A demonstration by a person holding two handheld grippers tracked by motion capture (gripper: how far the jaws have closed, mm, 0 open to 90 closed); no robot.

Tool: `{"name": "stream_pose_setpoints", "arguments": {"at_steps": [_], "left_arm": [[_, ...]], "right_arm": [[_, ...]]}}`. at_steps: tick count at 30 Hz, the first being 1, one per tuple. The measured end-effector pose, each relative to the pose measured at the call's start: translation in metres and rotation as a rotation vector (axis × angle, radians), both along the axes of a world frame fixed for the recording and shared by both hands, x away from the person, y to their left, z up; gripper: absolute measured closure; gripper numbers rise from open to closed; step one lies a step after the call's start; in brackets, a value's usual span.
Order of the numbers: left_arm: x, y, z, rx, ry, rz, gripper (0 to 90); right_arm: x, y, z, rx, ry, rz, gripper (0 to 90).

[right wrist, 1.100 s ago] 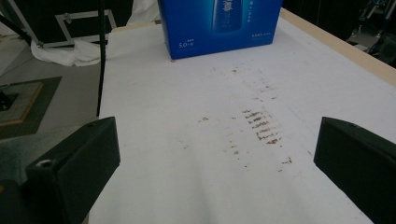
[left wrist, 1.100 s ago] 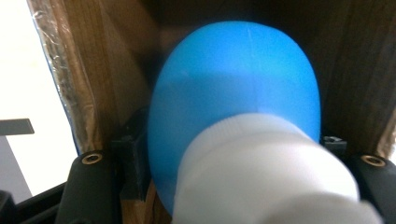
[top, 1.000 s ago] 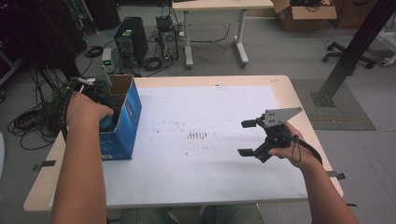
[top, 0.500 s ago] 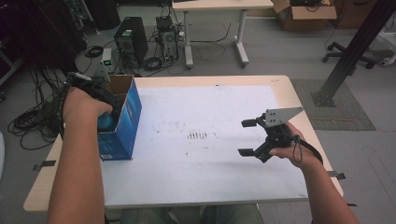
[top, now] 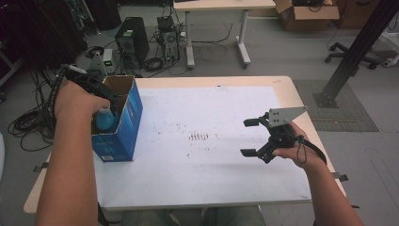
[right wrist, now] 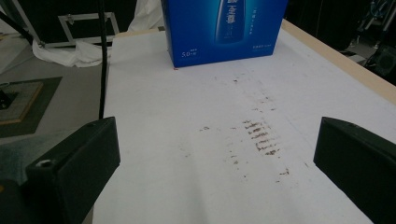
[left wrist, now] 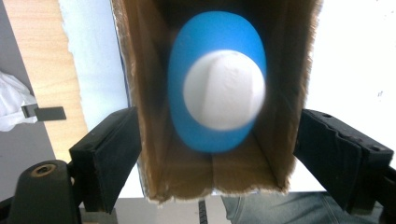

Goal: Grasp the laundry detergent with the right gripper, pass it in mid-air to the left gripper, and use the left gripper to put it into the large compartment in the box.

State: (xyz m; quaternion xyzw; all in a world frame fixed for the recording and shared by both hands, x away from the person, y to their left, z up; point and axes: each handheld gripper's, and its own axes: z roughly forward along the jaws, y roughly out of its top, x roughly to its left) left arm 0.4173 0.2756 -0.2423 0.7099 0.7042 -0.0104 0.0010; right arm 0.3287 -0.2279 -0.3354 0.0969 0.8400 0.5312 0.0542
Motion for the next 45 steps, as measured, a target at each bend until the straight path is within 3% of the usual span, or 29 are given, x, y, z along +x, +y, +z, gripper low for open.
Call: {"name": "stream_pose_setpoints", "arguments": {"at_steps": [13, 24, 32, 34, 36, 38, 45], "left_arm": [[-0.01, -0.009, 0.026, 0.012, -0.052, -0.064, 7.6], [-0.013, -0.04, 0.049, 0.041, -0.099, -0.203, 0.2], [-0.014, -0.072, 0.063, 0.016, -0.113, -0.367, 0.2], [-0.014, -0.08, 0.066, 0.007, -0.125, -0.417, 0.2], [-0.015, -0.09, 0.069, -0.031, -0.148, -0.49, 0.2], [-0.016, -0.097, 0.07, -0.056, -0.145, -0.54, 0.3], [-0.021, -0.123, 0.07, -0.072, -0.157, -0.727, 0.2]], "right_arm": [[-0.003, -0.006, 0.013, -0.008, -0.018, -0.003, 0.5], [0.002, -0.011, 0.028, -0.062, -0.037, -0.014, 0.7], [0.006, -0.016, 0.047, -0.147, -0.052, -0.015, 0.8], [0.008, -0.017, 0.053, -0.173, -0.053, -0.017, 1.1], [0.01, -0.018, 0.06, -0.206, -0.062, -0.02, 1.1], [0.013, -0.02, 0.068, -0.239, -0.061, -0.018, 1.4], [0.022, -0.019, 0.086, -0.346, -0.057, -0.022, 1.6]]}}
